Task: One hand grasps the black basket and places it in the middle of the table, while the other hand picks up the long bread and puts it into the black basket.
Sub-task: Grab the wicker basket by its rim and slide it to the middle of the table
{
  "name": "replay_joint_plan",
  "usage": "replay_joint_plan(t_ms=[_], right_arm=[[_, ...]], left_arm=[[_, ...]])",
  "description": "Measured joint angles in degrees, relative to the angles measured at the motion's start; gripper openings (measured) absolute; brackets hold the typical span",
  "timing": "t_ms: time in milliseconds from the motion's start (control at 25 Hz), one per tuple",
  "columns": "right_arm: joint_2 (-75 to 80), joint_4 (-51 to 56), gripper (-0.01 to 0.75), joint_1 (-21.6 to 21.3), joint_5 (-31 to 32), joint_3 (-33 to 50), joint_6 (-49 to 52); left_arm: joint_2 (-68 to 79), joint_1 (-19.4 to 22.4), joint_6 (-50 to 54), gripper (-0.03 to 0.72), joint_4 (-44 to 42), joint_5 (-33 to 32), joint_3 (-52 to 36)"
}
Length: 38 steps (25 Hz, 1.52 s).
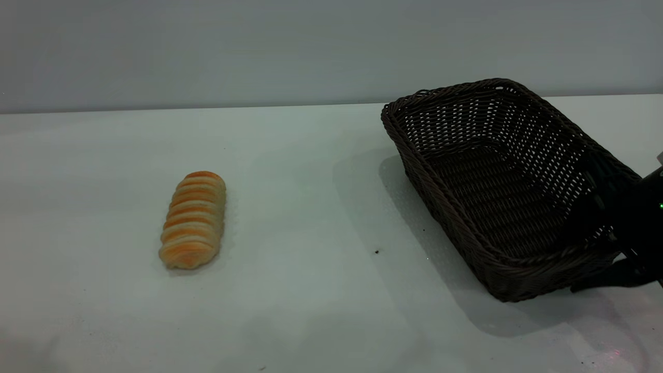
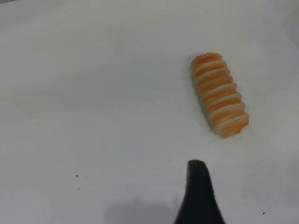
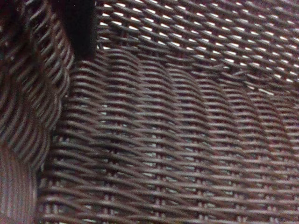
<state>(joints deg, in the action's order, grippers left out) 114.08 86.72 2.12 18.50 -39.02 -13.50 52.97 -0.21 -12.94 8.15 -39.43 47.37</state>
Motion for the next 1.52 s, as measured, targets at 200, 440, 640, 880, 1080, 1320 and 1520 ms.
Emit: replay_joint_plan(t_ms=[200,440,640,880,1080,1320,1520], right_arm=[[0.0,0.2,0.091,0.0,0.0,0.0,-0.3],[-1.0,-0.6,0.092,0.0,0.8,-0.5,-6.5],[-2.2,-14.8,0.092,0.0,9.9,-7.6,-8.8],[5.2,-37.3,0.092,1.4,32.3,-27.9,-6.1],[15.4,-47.5,0.092,3.7,42.0,-45.6,-2.7],[23.8,-53.6,0.092,4.3,44.6,-57.2,-0.5],[25.0,-55.9,0.092,4.3,44.2,-59.3,-1.4]], left_arm=[[0.0,0.0,-0.4,0.580,0.0,0.0,0.0],[0.0,0.0,-0.5,0.580,0.0,0.0,0.0],[0.0,0.0,-0.8,0.580,0.0,0.0,0.0],[0.0,0.0,-0.8,0.580,0.0,0.0,0.0],[0.2,0.0,-0.8,0.580,0.0,-0.1,0.0],[2.5,0.0,-0.8,0.580,0.1,-0.1,0.0],[5.9,0.0,-0.8,0.580,0.5,0.5,-0.5]])
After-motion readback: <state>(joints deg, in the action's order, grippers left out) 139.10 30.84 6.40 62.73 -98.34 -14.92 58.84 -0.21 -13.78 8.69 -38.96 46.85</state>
